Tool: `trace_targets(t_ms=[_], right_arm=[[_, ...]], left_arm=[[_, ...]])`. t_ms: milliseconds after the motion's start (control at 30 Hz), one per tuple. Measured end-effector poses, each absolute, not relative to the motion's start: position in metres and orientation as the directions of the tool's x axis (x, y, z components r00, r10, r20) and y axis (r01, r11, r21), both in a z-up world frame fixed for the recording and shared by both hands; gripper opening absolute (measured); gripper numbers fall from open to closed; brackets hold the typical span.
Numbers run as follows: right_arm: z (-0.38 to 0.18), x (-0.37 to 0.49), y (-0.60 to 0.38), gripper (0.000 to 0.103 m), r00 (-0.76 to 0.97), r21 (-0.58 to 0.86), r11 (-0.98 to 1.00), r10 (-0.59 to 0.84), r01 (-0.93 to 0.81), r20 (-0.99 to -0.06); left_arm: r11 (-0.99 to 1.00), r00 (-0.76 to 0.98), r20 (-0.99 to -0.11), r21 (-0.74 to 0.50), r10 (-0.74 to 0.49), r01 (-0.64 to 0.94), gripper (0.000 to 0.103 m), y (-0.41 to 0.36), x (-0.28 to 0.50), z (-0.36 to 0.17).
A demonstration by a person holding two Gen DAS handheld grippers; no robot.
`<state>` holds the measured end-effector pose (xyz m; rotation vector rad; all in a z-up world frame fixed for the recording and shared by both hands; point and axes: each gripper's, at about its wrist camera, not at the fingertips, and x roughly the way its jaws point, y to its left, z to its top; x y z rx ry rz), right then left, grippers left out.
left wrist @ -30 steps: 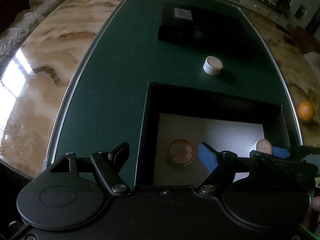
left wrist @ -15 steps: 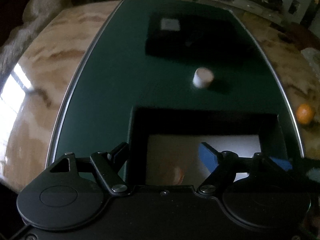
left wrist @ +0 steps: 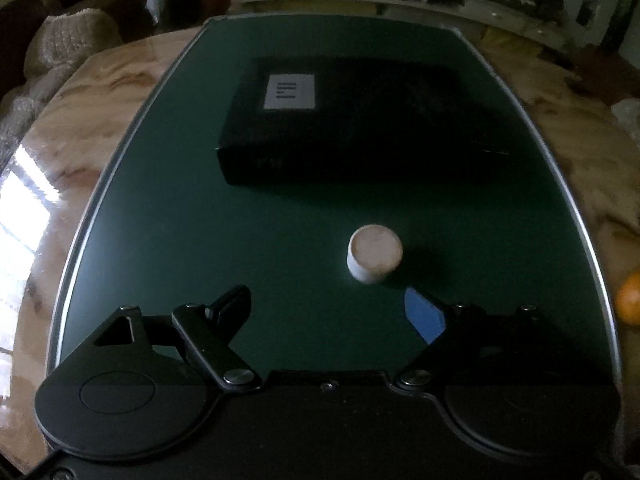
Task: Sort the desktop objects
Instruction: 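Reach the left tool to the last cream cap and grasp it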
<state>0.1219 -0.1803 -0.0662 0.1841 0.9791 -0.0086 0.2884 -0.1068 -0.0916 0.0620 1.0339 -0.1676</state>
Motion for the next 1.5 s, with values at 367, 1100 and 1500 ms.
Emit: trace_targets(t_ms=[367, 1100, 1500], right_arm=[[-0.064, 0.110, -0.186, 0.066, 0.570, 0.174, 0.978, 0.078, 0.116, -0.818], [-0.071, 0.110, -0.197, 0.066, 0.570, 0.196, 0.968, 0.075, 0.155, -0.818], [-0.076, 0.113, -0.199, 0.066, 0.563, 0.205, 0.964, 0.076, 0.169, -0.823]], left_arm=[[0.988, 0.461, -0.883, -0.019, -0.087, 0.150, 0.085, -0.128, 0.324, -0.125], [0.980, 0.453, -0.888, 0.013, -0.079, 0.197, 0.041, -0.143, 0.338, -0.144], [0.979, 0.458, -0.882, -0.015, -0.110, 0.206, 0.041, -0.128, 0.324, -0.120]])
